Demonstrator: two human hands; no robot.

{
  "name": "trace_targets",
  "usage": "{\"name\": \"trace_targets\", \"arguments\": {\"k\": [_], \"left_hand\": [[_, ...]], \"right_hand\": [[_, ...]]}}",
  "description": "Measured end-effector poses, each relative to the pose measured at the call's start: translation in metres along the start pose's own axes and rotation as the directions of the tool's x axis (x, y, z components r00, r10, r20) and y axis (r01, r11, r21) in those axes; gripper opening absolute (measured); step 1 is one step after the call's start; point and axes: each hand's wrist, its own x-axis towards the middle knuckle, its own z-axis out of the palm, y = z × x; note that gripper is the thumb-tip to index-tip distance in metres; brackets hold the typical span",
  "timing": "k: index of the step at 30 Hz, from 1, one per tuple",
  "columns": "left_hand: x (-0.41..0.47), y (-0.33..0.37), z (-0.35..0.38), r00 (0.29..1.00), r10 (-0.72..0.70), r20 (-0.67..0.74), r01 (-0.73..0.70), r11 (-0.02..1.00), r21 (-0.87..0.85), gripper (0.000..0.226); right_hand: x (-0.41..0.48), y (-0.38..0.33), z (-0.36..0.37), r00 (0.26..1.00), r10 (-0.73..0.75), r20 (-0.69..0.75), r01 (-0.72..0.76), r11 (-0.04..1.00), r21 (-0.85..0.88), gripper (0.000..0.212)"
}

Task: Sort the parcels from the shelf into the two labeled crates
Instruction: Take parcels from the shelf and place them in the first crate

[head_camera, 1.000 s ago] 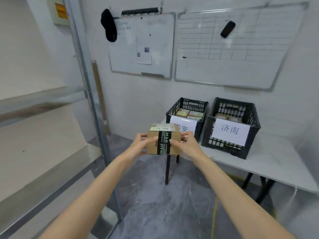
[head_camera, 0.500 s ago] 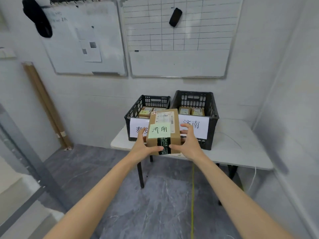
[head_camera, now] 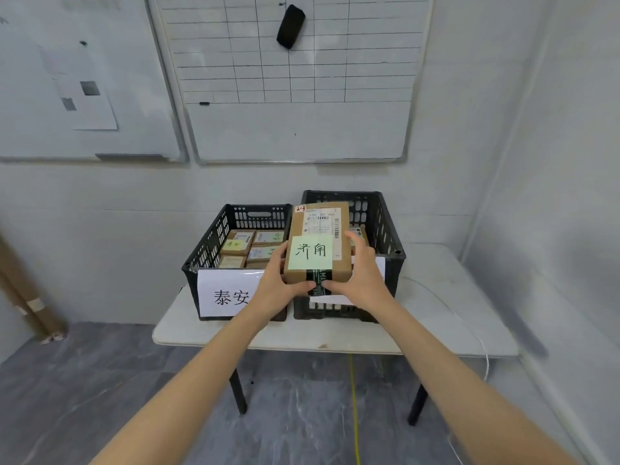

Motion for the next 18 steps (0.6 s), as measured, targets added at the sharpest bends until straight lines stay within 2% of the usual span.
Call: {"name": "trace_targets", "arguments": {"k": [8,18], "left_hand": [[0.108,-0.014,-0.009,0.991,0.131,0.009,-0.131,0.981,0.144,0.091],[0.184,-0.042,-0.003,0.993,0.117,0.002,-0.115,0.98,0.162,0.089]], "right_hand": [[0.093,0.023,0.026,1.0,-0.007,-0.031,0.004,0.993,-0.12,0.114],[0.165,0.052,0.039,0.999,0.002,-0.051,-0.017,0.953,-0.303,0.11]]}}
